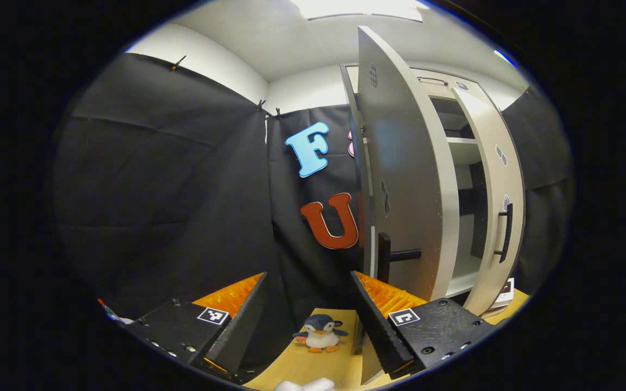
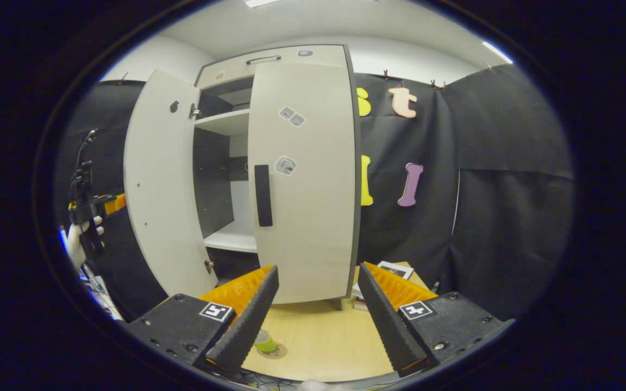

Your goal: Grasp the bottle in the cabinet with the left hand and place it on the coaster, then close the right door with the right hand and the left door with the left hand.

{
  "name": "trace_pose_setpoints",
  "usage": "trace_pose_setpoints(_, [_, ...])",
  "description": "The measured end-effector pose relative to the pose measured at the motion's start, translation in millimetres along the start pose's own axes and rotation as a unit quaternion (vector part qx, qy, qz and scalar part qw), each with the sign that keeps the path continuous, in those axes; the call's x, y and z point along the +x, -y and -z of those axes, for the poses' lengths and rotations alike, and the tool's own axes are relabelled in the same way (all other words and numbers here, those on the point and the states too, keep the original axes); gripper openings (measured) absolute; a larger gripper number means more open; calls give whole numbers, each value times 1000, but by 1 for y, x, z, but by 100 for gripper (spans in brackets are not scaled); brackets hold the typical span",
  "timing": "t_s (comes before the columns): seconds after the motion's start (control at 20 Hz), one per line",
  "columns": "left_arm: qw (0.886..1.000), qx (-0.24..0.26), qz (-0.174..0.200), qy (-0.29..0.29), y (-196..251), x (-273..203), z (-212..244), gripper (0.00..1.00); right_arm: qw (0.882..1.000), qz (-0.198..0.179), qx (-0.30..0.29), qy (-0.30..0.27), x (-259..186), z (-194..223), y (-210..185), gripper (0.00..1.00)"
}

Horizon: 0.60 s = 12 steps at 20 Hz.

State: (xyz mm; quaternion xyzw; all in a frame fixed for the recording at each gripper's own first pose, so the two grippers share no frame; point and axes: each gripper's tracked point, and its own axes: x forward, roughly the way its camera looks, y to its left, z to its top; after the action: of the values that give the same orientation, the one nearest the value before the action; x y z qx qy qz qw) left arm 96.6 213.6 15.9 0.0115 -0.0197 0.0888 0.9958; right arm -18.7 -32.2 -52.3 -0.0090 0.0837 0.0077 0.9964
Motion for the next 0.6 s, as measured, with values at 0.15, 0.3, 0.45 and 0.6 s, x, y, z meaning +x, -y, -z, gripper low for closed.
trace_pose_setpoints(0.15, [1000,-3,12,-1,24,-7,0,91,1000,1,2,-1,0,0,8,94])
trace_pose_setpoints(0.3, [1000,-8,26,0,48,-10,-2,91,1000,5,3,1,-1,-4,16,97])
trace_pose_setpoints(0.45, [1000,-5,30,3,72,-12,-3,91,1000,10,5,8,-5,-11,23,97])
trace_pose_setpoints(0.6, [998,-14,58,4,103,-8,-4,91,1000,15,5,15,-9,-16,28,97])
